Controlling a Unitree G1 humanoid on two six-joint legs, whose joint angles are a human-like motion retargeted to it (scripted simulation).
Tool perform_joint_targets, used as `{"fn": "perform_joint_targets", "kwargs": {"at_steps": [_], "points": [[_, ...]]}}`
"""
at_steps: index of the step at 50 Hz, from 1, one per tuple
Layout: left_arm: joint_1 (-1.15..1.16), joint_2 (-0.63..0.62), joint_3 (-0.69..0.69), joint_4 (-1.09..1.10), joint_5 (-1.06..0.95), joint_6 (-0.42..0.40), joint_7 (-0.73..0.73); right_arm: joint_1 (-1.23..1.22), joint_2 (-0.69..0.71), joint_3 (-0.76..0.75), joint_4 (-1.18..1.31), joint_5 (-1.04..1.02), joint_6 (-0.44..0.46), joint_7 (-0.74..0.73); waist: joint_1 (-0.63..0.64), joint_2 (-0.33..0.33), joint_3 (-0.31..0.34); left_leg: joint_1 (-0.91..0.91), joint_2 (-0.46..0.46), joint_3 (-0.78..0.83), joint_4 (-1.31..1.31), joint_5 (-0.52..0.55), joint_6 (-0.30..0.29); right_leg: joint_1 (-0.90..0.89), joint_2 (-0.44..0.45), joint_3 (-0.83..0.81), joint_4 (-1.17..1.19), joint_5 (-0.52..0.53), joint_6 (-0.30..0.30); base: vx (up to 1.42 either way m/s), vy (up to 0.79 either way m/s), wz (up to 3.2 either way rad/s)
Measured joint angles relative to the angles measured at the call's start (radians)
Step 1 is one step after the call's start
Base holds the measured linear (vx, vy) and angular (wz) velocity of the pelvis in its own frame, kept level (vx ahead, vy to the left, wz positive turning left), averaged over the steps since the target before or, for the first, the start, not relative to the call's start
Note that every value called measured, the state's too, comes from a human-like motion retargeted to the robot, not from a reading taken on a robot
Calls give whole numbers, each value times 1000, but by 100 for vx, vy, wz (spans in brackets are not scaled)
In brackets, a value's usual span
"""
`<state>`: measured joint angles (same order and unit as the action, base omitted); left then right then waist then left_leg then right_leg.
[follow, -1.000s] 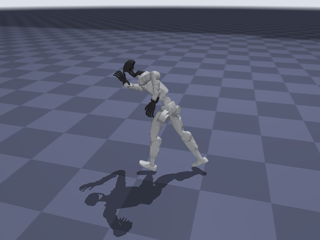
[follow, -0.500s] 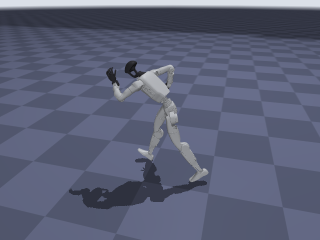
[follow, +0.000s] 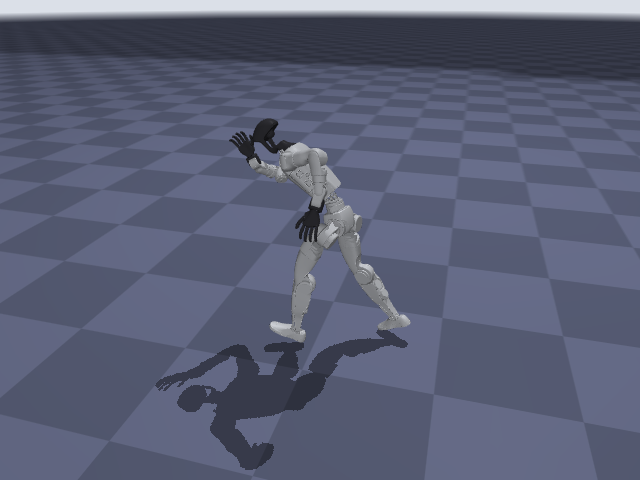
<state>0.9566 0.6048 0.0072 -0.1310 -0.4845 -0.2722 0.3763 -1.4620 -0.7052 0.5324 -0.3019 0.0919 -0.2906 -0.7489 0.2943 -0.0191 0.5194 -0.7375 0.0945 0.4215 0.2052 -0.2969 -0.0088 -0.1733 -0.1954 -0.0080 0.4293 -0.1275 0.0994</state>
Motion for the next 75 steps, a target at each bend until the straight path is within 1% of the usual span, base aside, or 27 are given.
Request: {"fn": "perform_joint_targets", "kwargs": {"at_steps": [3, 5, 7, 9, 11, 15, 18, 20, 25, 27, 30, 33, 35, 37, 39, 43, 47, 50, 54, 57, 58, 60, 63, 65, 68, 72, 75], "points": [[23, -75, 54, -20, 6, 9, 0, 231, 56, -102, -48, -50, 14, 31, 55, 0, -2, 129, 61, 70, -206, -64, -73, 190, 20, 82, -26, 104, 34, 164, 56, -123], [-58, -105, 67, -24, 49, 23, -5, 418, 87, -176, -60, -96, 35, 81, 52, -15, -6, 182, 93, 133, -133, -11, -42, 248, 15, 108, 61, 167, 35, 157, 59, -22], [-222, -126, 47, 6, 104, 26, 28, 624, 117, -229, -45, -125, 48, 137, 13, -68, -5, 162, 89, 131, 110, -9, 54, 218, -37, 86, 271, 151, 5, 149, 56, 64], [-466, -136, -10, 65, 138, 17, 133, 838, 155, -232, 20, -131, 66, 156, -52, -131, 1, 115, 57, 92, 389, -139, 125, 129, -95, 64, 543, 30, -38, 139, 49, 136], [-790, -142, -89, 136, 159, 5, 264, 1042, 196, -188, 161, -118, 103, 139, -126, -166, 1, 118, 10, 63, 538, -241, 148, 10, -102, 63, 776, -98, -69, 127, 36, 178], [-1534, -177, -160, 246, 291, 36, 393, 1432, 227, -172, 425, 25, 121, 145, -295, -132, 1, 193, -84, -64, 593, -315, 149, -257, -33, 7, 957, -275, -88, 116, 17, 214], [-1998, -143, -177, 243, 380, 44, 475, 1712, 123, -239, 386, 14, 74, 199, -459, -71, 1, 259, -103, -184, 559, -293, 98, -449, -22, -88, 799, -329, -94, 113, -2, 190], [-2238, -60, -233, 214, 370, 24, 534, 1864, 28, -280, 329, 9, 52, 262, -568, -43, 1, 325, -99, -258, 488, -262, 58, -529, -21, -154, 560, -321, -75, 115, -15, 140], [-2519, 61, -367, 125, 205, -105, 526, 2202, -71, -409, 268, 100, 55, 380, -794, -11, 1, 558, -99, -437, 298, -142, -15, -492, -14, -166, -316, -115, 109, 129, -34, 154], [-2509, 66, -359, 111, 201, -111, 480, 2324, -33, -465, 275, 141, 71, 422, -823, 19, 1, 657, -58, -486, 256, -102, -44, -482, -16, -121, -465, -91, 149, 140, -53, 115], [-2415, 55, -318, 68, 221, -100, 438, 2429, 45, -536, 275, 220, 93, 497, -835, 59, 1, 747, 11, -521, 323, -83, -66, -448, -52, -161, -467, -106, 161, 136, -62, 85], [-2229, -5, -247, -6, 236, -89, 387, 2440, 78, -593, 236, 224, 75, 503, -834, 72, 0, 748, 55, -504, 576, -84, -56, -394, -127, -318, -323, 32, 162, 128, -61, 66], [-2052, -58, -205, -53, 261, -59, 355, 2360, 78, -561, 235, 195, 59, 445, -799, 70, 1, 737, 134, -414, 744, -125, -13, -497, -162, -310, 40, -4, 159, 120, -55, -17], [-1820, -94, -155, -32, 338, -5, 354, 2142, 25, -435, 299, 188, 73, 387, -752, 64, 1, 685, 230, -301, 931, -230, 57, -538, -132, -293, 242, -126, 104, 100, -50, -99], [-1562, -131, -127, 30, 397, 30, 354, 1860, -29, -285, 368, 163, 82, 360, -691, 45, 1, 586, 257, -258, 1090, -311, 106, -536, -81, -296, 320, -199, 32, 85, -37, -133], [-1109, -197, -109, 110, 341, 29, 286, 1455, -91, -191, 276, 103, 28, 264, -536, 1, 1, 266, 96, -312, 1215, -372, 161, -510, -18, -279, 329, -223, -62, 70, -15, -103], [-770, -138, -122, 62, 366, 7, 255, 1229, -187, -304, 58, 67, -2, 170, -380, -50, 1, 34, -51, -277, 980, -335, 202, -440, -29, -242, 282, -179, -53, 66, 0, -27], [-549, -58, -95, 5, 306, -18, 174, 1124, -219, -411, -96, -7, -16, 101, -285, -70, 1, 5, -69, -160, 579, -257, 194, -360, -30, -247, 251, -159, -40, 71, 3, 4], [-280, -39, 9, -6, 251, -18, 96, 1135, -162, -480, -301, -106, -50, 77, -176, -23, 1, 121, -14, 158, -8, 18, 49, -215, 74, -292, 264, -170, -51, 85, 6, -10], [-156, -139, 62, 74, 238, 18, 81, 1236, -75, -462, -406, -106, -61, 139, -169, 28, 0, 208, 36, 482, -155, 248, -31, -137, 136, -334, 400, -106, -69, 94, 16, 64], [-136, -188, 67, 120, 240, 37, 73, 1280, -55, -448, -426, -84, -62, 180, -197, 47, -2, 210, 73, 519, -75, 232, -31, -132, 140, -343, 486, -57, -68, 92, 20, 122], [-157, -264, 44, 227, 160, 63, 91, 1327, -38, -400, -408, -76, -43, 247, -224, 50, -2, 258, 49, 482, -90, 154, 11, -190, 147, -284, 694, 70, 6, 85, 18, 126], [-341, -341, -36, 480, 10, 49, 141, 1402, -37, -359, -292, -174, -8, 306, -312, 12, 1, 229, 38, 301, 173, -133, 134, -308, 174, -136, 953, 86, 112, 72, 5, 213], [-519, -355, -65, 626, -57, 40, 208, 1496, -18, -345, -160, -281, 32, 261, -351, 28, 1, 138, 89, 212, 471, -229, 180, -378, 150, -105, 1092, -34, 56, 58, 0, 280], [-811, -314, -74, 607, -110, 13, 245, 1597, 38, -284, 177, -278, 117, 196, -372, 103, 1, 91, 37, 58, 572, -209, 140, -508, 96, -84, 1201, -167, -77, 34, 2, 332], [-1146, -265, -156, 277, -166, -56, 163, 1622, 63, -92, 737, -62, 207, 308, -385, 175, 1, 170, -110, -143, 443, -122, 41, -663, 131, 43, 1191, -306, -169, 24, 0, 351], [-1370, -297, -209, -29, -178, -115, 146, 1701, 61, 36, 1001, -52, 274, 479, -401, 239, 1, 212, -176, -322, 432, -60, -1, -713, 202, 98, 1075, -348, -199, 30, 0, 356]]}}
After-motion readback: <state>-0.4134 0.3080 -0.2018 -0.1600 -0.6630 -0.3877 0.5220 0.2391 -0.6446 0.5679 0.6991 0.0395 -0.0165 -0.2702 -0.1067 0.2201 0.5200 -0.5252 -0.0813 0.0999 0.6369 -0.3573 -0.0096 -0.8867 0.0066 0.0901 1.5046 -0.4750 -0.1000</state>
